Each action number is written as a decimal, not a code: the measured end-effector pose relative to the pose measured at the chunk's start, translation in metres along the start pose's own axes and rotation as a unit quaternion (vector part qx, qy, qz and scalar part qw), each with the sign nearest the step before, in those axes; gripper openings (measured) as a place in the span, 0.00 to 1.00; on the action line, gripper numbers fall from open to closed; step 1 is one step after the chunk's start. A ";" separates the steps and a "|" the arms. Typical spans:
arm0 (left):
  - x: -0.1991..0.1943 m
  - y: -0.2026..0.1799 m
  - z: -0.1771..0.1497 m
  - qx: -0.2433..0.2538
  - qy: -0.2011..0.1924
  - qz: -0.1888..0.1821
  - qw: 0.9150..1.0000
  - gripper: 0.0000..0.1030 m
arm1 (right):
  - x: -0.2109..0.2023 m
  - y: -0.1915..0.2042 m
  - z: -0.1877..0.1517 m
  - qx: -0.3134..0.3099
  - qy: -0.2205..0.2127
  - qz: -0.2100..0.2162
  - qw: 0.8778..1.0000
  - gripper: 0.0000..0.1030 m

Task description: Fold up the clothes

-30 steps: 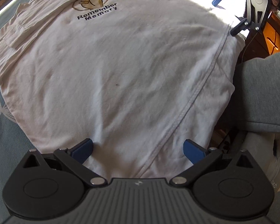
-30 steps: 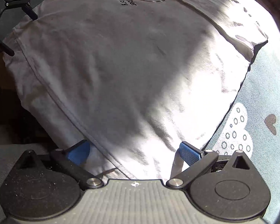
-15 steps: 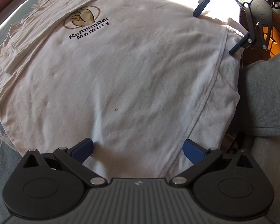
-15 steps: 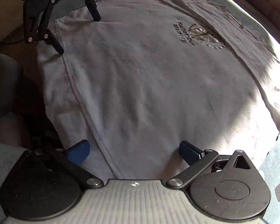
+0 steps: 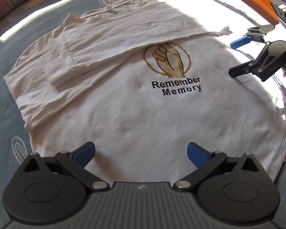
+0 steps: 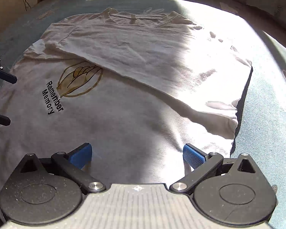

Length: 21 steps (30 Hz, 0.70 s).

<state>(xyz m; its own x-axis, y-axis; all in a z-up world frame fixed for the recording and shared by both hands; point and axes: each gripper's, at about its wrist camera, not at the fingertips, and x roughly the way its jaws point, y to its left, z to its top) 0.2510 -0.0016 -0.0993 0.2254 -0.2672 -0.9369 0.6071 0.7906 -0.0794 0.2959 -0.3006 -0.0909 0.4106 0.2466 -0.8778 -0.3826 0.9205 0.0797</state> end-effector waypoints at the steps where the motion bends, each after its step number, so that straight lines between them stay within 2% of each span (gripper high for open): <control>1: -0.001 0.003 -0.002 -0.003 -0.004 -0.004 1.000 0.99 | 0.001 0.004 -0.001 -0.012 0.004 -0.006 1.000 1.00; 3: -0.004 0.005 -0.006 0.000 -0.006 -0.006 1.000 0.99 | 0.003 0.011 -0.001 -0.038 0.017 -0.022 0.999 1.00; 14: -0.020 0.008 -0.048 -0.015 0.053 0.015 0.998 0.99 | 0.005 0.014 0.004 -0.024 0.043 -0.032 0.998 1.00; 17: -0.027 0.004 -0.053 -0.019 0.053 0.012 0.998 0.99 | 0.008 0.016 0.008 -0.023 0.054 -0.036 0.998 1.00; 21: -0.034 -0.005 -0.049 -0.019 0.033 0.001 0.999 0.99 | 0.011 0.017 0.013 -0.016 0.064 -0.041 0.997 1.00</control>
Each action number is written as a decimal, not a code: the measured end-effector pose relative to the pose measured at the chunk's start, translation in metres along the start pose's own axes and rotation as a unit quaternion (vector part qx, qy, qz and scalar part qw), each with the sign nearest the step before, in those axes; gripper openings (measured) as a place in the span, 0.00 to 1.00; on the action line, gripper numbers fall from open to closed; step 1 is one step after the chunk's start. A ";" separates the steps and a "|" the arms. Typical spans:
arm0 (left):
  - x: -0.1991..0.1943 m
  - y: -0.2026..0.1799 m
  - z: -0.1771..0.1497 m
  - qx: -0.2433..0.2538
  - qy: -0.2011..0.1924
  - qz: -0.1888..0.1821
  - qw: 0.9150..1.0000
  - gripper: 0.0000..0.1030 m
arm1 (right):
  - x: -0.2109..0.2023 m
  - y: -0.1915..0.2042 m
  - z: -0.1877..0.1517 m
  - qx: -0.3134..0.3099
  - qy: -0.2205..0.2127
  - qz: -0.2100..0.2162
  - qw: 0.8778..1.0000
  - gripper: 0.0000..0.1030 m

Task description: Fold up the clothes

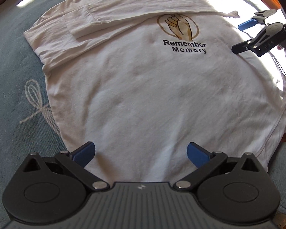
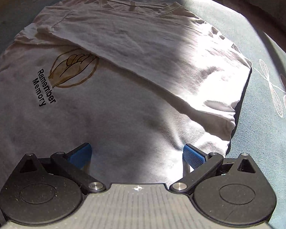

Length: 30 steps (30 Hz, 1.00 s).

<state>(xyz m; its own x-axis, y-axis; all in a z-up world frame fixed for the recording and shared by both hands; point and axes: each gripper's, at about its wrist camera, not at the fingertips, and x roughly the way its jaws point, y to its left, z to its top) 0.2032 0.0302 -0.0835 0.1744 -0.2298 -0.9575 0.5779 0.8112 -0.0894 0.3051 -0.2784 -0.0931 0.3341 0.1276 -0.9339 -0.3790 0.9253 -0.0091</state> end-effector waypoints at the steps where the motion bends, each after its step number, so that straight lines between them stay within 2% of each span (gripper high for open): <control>1: -0.001 -0.002 0.002 0.001 -0.004 -0.005 1.000 0.99 | 0.000 0.000 0.000 0.002 0.000 -0.001 1.000 1.00; 9: 0.010 -0.017 0.011 0.017 -0.008 -0.005 1.000 0.99 | -0.001 0.003 0.002 0.006 0.001 -0.005 1.000 1.00; 17: 0.009 -0.012 0.021 0.042 -0.045 0.000 0.998 0.99 | -0.002 0.003 -0.004 0.007 -0.017 -0.007 1.000 1.00; 22: 0.012 -0.014 0.027 0.056 -0.065 -0.019 0.996 0.99 | -0.004 0.004 -0.008 0.019 -0.029 -0.016 0.999 1.00; 26: 0.013 -0.016 0.023 0.071 -0.078 -0.021 0.994 0.99 | -0.004 0.004 -0.009 0.030 -0.038 -0.018 0.999 1.00; 30: 0.019 -0.020 0.022 0.057 -0.079 -0.010 0.995 0.99 | -0.004 0.004 -0.012 0.029 -0.048 -0.017 0.998 1.00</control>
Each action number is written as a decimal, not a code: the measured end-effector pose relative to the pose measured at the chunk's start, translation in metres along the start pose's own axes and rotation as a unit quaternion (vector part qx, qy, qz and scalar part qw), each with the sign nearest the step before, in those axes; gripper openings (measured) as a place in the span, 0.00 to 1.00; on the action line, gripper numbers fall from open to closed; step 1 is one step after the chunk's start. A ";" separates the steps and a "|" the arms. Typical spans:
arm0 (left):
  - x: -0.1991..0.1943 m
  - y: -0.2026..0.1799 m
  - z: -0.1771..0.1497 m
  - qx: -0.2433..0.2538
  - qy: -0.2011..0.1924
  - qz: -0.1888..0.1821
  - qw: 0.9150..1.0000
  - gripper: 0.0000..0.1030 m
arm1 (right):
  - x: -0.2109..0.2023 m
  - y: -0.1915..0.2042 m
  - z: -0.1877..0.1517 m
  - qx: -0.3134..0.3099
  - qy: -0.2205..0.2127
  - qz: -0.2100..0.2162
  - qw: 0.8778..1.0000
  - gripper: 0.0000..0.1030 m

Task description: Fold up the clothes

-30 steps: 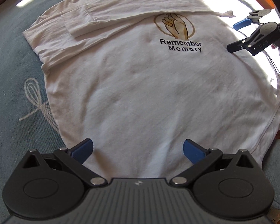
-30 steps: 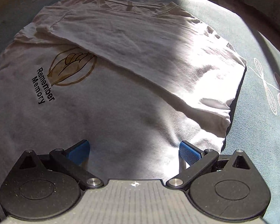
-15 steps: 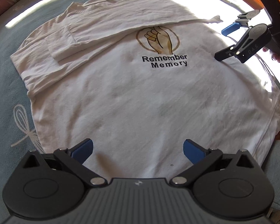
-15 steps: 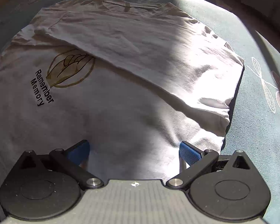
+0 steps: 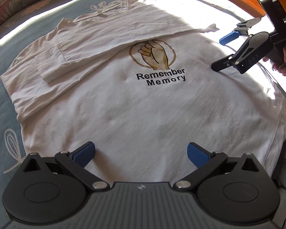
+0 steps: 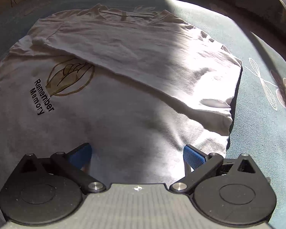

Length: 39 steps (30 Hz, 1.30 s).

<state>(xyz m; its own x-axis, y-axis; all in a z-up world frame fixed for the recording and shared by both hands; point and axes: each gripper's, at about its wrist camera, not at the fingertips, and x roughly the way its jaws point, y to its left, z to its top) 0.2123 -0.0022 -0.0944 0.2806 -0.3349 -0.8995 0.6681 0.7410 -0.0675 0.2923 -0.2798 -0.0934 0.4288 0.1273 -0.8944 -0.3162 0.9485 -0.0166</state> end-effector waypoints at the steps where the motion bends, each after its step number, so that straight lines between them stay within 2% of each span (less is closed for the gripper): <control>1: 0.001 -0.002 0.000 -0.003 -0.003 0.004 1.000 0.99 | 0.000 0.000 -0.001 -0.001 -0.003 0.001 1.000 1.00; 8: 0.003 -0.006 0.002 -0.008 -0.021 0.009 1.000 0.99 | 0.000 -0.002 -0.001 -0.023 -0.013 0.012 1.000 1.00; 17: 0.005 -0.007 0.000 0.001 -0.035 0.012 0.999 0.99 | -0.004 -0.001 -0.014 -0.017 -0.055 0.007 0.998 1.00; 24: 0.004 -0.009 -0.005 0.012 -0.048 0.013 0.999 0.99 | -0.004 0.002 -0.013 -0.004 -0.052 -0.005 0.999 1.00; 31: -0.011 -0.023 -0.007 -0.007 -0.056 0.010 0.998 0.99 | -0.025 0.013 -0.019 -0.006 -0.063 0.000 0.998 1.00; 35: -0.037 -0.055 -0.018 -0.003 -0.080 0.011 0.997 0.99 | -0.058 0.041 -0.044 -0.044 -0.094 0.000 0.995 1.00; 37: -0.050 -0.072 -0.025 -0.011 -0.087 0.018 0.996 0.99 | -0.073 0.051 -0.062 -0.048 -0.104 0.006 0.993 1.00; 39: -0.058 -0.084 -0.033 -0.023 -0.089 0.023 0.996 0.99 | -0.081 0.058 -0.080 -0.032 -0.096 0.009 0.995 1.00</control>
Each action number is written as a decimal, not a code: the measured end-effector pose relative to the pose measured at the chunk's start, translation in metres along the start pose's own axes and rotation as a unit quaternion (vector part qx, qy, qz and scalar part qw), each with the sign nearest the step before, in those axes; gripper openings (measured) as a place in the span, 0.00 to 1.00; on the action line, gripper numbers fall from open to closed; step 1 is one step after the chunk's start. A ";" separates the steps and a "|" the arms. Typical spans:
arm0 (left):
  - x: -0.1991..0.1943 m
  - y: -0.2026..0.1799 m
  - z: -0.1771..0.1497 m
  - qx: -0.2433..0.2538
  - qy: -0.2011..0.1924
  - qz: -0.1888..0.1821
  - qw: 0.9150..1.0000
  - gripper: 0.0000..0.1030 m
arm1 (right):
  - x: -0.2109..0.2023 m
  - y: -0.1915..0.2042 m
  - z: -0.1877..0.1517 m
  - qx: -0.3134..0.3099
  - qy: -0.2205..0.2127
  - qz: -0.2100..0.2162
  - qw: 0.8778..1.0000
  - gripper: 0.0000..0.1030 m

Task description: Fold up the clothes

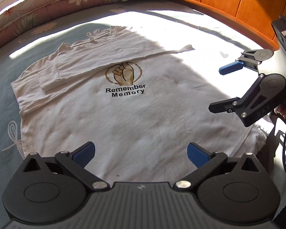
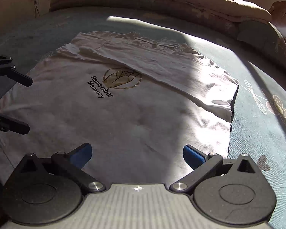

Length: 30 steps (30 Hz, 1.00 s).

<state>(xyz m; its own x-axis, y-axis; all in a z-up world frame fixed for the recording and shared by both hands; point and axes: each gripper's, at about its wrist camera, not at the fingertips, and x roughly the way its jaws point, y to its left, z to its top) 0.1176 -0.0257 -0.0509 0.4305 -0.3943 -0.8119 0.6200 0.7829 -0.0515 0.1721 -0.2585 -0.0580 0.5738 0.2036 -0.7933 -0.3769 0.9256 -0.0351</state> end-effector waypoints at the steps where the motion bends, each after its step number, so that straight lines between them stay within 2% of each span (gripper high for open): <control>1: -0.001 -0.005 -0.004 -0.004 0.002 0.002 1.000 0.99 | -0.005 0.004 -0.008 0.008 0.004 0.001 1.000 1.00; 5: 0.013 -0.018 -0.027 -0.010 0.029 0.022 0.999 0.99 | -0.010 0.025 -0.034 0.004 0.014 0.002 1.000 1.00; 8: 0.019 -0.025 -0.050 -0.021 0.054 0.044 0.997 0.99 | 0.000 0.034 -0.049 0.008 0.037 -0.011 0.999 1.00; 12: 0.000 -0.028 -0.081 -0.039 0.050 0.046 0.997 0.99 | -0.006 0.029 -0.066 0.043 0.007 -0.008 0.999 1.00; 16: -0.012 -0.040 -0.095 0.000 0.086 0.082 0.993 0.99 | -0.007 0.030 -0.071 0.048 -0.008 -0.014 0.999 1.00; 18: -0.023 -0.037 -0.089 -0.007 0.070 0.081 0.994 0.99 | -0.007 0.031 -0.071 0.050 -0.012 -0.018 0.999 1.00; 23: -0.037 -0.009 -0.051 -0.081 0.002 0.058 0.995 0.99 | -0.006 0.032 -0.072 0.052 -0.021 -0.024 0.998 1.00; 25: -0.027 0.001 -0.038 -0.097 -0.004 0.057 0.994 0.99 | -0.005 0.032 -0.071 0.052 -0.019 -0.024 0.998 1.00; 28: -0.002 0.004 -0.032 -0.099 0.012 0.050 0.994 0.99 | -0.005 0.032 -0.070 0.050 -0.012 -0.025 0.998 1.00; 30: 0.014 0.002 -0.038 -0.092 0.035 0.051 0.994 0.99 | -0.009 0.032 -0.072 0.048 -0.005 -0.020 0.999 1.00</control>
<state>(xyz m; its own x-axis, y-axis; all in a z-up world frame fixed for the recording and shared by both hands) 0.0998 -0.0119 -0.0846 0.4340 -0.2792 -0.8566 0.4420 0.8944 -0.0676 0.1030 -0.2540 -0.0956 0.5946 0.1682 -0.7862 -0.2819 0.9594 -0.0079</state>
